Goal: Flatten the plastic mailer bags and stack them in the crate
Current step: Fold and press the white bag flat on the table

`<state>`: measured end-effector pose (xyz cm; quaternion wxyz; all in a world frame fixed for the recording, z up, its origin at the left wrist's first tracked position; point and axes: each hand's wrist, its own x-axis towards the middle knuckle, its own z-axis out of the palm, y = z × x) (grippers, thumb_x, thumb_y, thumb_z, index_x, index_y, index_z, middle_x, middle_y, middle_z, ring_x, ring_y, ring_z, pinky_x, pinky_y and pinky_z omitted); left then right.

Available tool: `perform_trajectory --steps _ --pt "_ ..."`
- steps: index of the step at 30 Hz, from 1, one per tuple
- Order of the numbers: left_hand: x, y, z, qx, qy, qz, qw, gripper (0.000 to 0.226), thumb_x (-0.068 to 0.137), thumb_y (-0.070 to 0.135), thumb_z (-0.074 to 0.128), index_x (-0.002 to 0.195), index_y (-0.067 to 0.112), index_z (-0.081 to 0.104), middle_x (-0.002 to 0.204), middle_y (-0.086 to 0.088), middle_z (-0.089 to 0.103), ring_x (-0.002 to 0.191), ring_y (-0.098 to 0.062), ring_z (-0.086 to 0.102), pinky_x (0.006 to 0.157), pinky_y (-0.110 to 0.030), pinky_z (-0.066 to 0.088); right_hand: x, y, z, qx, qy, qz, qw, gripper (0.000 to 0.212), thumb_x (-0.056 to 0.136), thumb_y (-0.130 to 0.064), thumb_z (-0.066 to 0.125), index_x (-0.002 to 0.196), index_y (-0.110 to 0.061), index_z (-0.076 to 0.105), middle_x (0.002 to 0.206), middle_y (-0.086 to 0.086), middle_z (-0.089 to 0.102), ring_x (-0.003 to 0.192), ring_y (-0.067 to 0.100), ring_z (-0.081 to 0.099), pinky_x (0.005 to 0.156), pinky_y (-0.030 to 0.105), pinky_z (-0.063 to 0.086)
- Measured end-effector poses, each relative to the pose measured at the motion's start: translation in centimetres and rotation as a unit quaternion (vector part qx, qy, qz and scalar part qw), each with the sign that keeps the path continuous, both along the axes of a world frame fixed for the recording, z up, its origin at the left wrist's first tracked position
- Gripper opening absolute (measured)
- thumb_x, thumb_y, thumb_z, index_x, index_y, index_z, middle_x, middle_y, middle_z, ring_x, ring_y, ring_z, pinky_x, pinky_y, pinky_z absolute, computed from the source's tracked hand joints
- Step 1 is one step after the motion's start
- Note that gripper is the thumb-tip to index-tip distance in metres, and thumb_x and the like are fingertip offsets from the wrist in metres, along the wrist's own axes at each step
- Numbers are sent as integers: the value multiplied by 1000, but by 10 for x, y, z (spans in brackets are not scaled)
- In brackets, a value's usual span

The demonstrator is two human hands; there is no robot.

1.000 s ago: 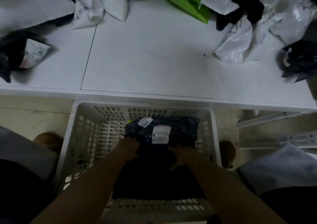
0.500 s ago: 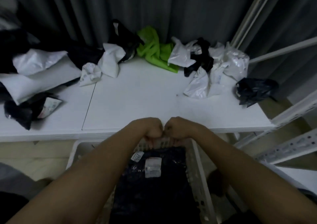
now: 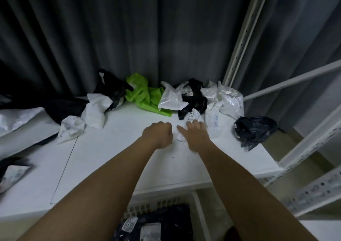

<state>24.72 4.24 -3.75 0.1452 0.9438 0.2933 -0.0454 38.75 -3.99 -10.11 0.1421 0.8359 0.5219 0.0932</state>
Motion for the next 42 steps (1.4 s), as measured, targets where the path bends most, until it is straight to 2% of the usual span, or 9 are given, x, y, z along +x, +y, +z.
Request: perform_trajectory --steps 3,7,11,14,18,25,32,37,42 --pt "3 1 -10 -7 -1 28 1000 34 97 29 43 126 14 49 128 -9 52 117 -28 49 93 -38 44 15 10 -6 -4 -25 57 998 41 27 -31 90 61 -23 68 63 -1 60 68 21 61 60 25 46" --pt "-8 2 -12 -143 -54 97 984 75 91 42 57 149 13 19 149 -11 32 135 -30 35 105 -37 35 -7 9 45 46 24 105 993 23 84 -16 60 106 -9 61 109 11 59 108 29 50 78 33 37" --pt "-32 1 2 -362 -257 114 889 100 76 51 73 151 20 13 144 6 36 129 -13 40 99 -25 36 -36 6 99 246 274 127 921 12 80 -9 60 84 -19 54 83 -3 53 83 19 50 70 32 42" --pt "-57 3 20 -382 -365 111 841 70 78 42 75 135 29 37 123 11 54 106 0 54 82 -17 46 -68 11 123 385 462 100 793 17 83 -9 69 81 -18 55 72 -5 53 68 11 51 69 26 48" --pt "-95 17 34 -207 -420 112 877 11 95 18 51 105 22 55 89 12 59 82 -11 58 66 -20 43 -110 21 130 406 595 85 688 27 83 4 62 90 -21 54 86 -4 58 75 7 57 79 29 51" --pt "-165 35 16 -210 -432 69 874 26 93 -3 50 95 13 70 90 10 65 80 14 56 76 -12 42 -135 35 67 272 268 129 915 65 82 -15 66 142 -19 42 141 6 41 129 26 33 105 34 29" --pt "-202 68 -35 -247 -406 87 876 62 73 -11 43 98 38 72 127 -9 57 125 -13 48 102 -26 40 -157 42 6 311 275 177 893 14 81 -7 61 95 -9 61 101 6 57 92 23 54 66 33 45" --pt "-212 84 -60 -257 -377 146 878 52 85 -12 50 131 12 53 129 -7 54 119 -18 53 87 -9 45 -170 51 -5 352 188 199 895 11 76 -15 47 82 -11 56 77 3 59 70 19 51 57 26 35" --pt "-216 82 -60 -378 -335 315 804 46 101 46 32 117 12 58 101 -5 66 97 -25 66 80 -35 53 -172 57 -6 312 48 210 925 14 70 -12 46 77 -12 58 65 4 52 53 25 49 47 28 33"
